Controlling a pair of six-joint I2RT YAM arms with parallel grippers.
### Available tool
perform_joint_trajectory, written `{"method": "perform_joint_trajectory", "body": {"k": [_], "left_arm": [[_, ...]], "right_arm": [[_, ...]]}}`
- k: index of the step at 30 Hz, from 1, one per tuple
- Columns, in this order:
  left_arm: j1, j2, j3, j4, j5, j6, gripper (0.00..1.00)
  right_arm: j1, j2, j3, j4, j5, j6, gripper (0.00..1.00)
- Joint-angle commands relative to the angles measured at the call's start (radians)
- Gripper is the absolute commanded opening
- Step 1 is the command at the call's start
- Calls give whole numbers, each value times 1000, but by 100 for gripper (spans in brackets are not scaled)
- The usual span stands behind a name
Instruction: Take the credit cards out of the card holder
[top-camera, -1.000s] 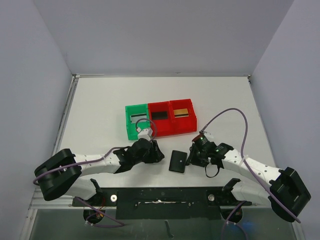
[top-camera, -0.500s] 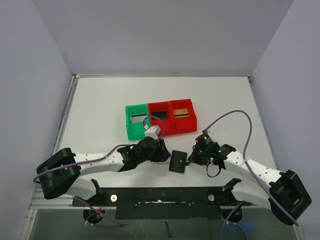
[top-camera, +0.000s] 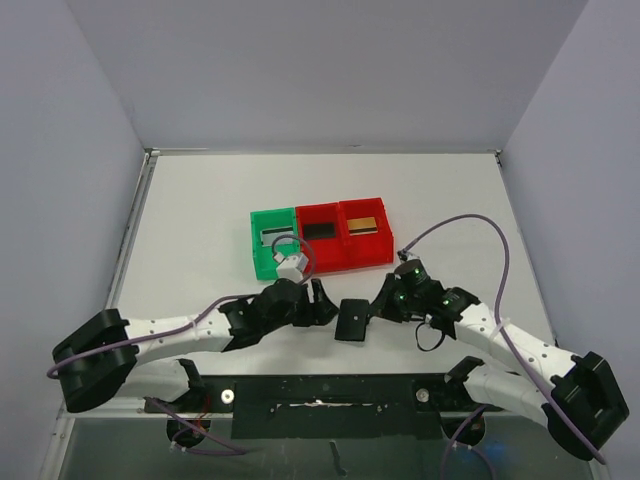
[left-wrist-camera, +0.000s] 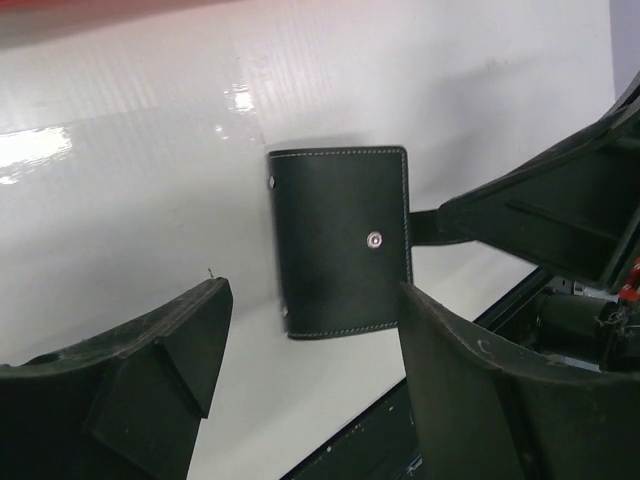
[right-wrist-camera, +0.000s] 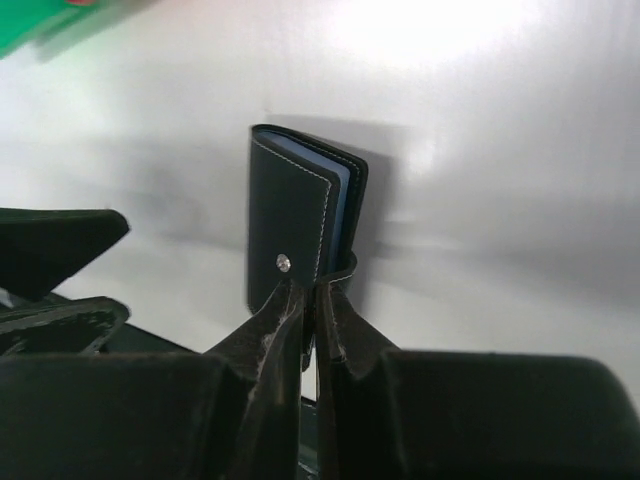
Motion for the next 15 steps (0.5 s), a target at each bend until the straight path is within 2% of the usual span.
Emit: {"method": "perform_joint_trajectory", "body": {"k": [1, 9, 15], "left_arm": [[29, -176, -104, 38, -65, -67, 66], [60, -485, -178, -209, -214, -132, 68], [70, -606, -179, -332, -253, -144, 68]], "right_arm": [[35, 49, 158, 67, -49, -103, 0], [163, 277, 364, 115, -20, -128, 0], [213, 383, 425, 147, -18, -100, 0]]}}
